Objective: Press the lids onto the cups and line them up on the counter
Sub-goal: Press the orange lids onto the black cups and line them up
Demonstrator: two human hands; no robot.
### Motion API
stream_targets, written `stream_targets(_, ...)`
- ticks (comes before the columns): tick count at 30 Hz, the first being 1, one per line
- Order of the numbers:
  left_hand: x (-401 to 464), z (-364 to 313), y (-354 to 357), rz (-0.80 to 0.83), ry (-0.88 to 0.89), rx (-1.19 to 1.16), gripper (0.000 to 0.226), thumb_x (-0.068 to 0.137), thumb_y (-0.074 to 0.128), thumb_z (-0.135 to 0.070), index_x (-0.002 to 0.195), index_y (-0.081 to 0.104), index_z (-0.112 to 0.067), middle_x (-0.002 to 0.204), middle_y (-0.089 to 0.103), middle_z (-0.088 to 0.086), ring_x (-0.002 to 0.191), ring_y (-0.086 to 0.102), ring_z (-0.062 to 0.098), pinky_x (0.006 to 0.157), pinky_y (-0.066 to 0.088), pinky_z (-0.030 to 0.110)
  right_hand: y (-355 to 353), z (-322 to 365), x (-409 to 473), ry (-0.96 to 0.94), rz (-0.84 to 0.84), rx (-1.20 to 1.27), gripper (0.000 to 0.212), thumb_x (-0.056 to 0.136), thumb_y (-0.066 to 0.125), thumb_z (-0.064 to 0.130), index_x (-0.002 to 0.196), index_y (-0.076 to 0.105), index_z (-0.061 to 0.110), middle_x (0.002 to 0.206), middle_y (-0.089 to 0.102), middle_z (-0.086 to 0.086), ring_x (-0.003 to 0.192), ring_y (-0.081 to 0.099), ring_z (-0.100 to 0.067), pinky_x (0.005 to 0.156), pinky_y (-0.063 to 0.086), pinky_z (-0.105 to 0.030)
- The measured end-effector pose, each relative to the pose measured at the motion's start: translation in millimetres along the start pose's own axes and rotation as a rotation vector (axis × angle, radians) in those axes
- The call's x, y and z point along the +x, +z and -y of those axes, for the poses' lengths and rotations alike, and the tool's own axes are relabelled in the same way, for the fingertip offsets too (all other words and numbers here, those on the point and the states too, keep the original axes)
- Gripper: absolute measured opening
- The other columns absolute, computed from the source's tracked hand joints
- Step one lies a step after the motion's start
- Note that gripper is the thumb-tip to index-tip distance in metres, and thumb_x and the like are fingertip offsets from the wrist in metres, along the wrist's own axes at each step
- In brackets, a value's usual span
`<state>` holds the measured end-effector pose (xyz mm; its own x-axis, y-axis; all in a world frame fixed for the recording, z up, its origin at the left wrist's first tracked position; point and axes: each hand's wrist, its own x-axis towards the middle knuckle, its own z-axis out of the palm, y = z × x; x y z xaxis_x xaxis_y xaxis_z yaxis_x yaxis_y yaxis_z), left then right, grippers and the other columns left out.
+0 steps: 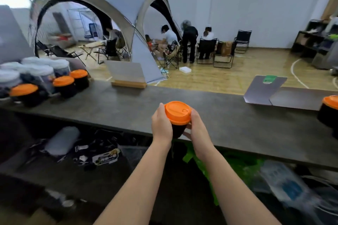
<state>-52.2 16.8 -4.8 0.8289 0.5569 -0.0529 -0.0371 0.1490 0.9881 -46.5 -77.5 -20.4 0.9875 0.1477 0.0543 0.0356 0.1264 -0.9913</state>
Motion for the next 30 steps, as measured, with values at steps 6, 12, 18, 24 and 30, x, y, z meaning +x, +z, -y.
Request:
stream_targets(6,82.3,-9.3,-69.1,0.159,-0.069,-0.186,0.037,0.102,0.037,-0.039,0.100,0.065,-0.014,0.099,0.067,0.011,0.089,0.063,0.020,0.078,0.049,0.031,106.9,-12.7,48.3,-0.053,-0.039,0.055,0.052,0.083,0.034,0.061,0.118,0.056,0.029,0.118,0.065,-0.003,0.110,0.062,-0.017,0.097,0.050,-0.038)
stream_targets(12,183.8,-18.0,-137.4,0.272,-0.034,-0.102,0.029,0.105,0.031,-0.028,0.110,0.058,-0.018,0.105,0.065,0.009,0.091,0.061,0.015,0.073,0.050,0.024,196.6,-38.6,116.1,-0.002,-0.040,0.058,0.038,0.097,0.034,0.052,0.119,0.060,0.037,0.120,0.066,0.002,0.112,0.062,-0.017,0.096,0.052,-0.039)
stream_targets(18,263.5,-11.8,-162.7,0.079,0.140,0.116,0.025,0.106,0.036,-0.024,0.100,0.060,-0.017,0.101,0.064,0.002,0.089,0.058,0.014,0.071,0.044,0.023,252.7,-63.9,159.1,-0.063,-0.130,-0.046,0.033,0.107,0.025,0.034,0.134,0.043,0.026,0.128,0.054,-0.003,0.114,0.054,-0.011,0.095,0.045,-0.023)
stream_targets(24,299.3,-12.0,-166.7,0.086,0.120,0.154,0.044,0.105,0.034,-0.041,0.090,0.072,-0.026,0.091,0.070,-0.006,0.088,0.064,0.013,0.075,0.051,0.030,263.4,-75.8,185.7,-0.089,-0.094,-0.175,0.033,0.105,0.022,0.043,0.128,0.035,0.024,0.120,0.051,-0.001,0.110,0.052,-0.013,0.092,0.044,-0.025)
stream_targets(30,306.9,-8.2,-172.5,-0.091,0.355,0.327,0.040,0.103,0.043,-0.041,0.081,0.074,-0.027,0.070,0.069,-0.013,0.071,0.064,0.000,0.064,0.047,0.017,265.5,-87.2,189.2,-0.181,-0.219,-0.289,0.038,0.092,0.031,0.044,0.124,0.038,0.025,0.113,0.056,-0.001,0.102,0.056,-0.008,0.083,0.042,-0.017)
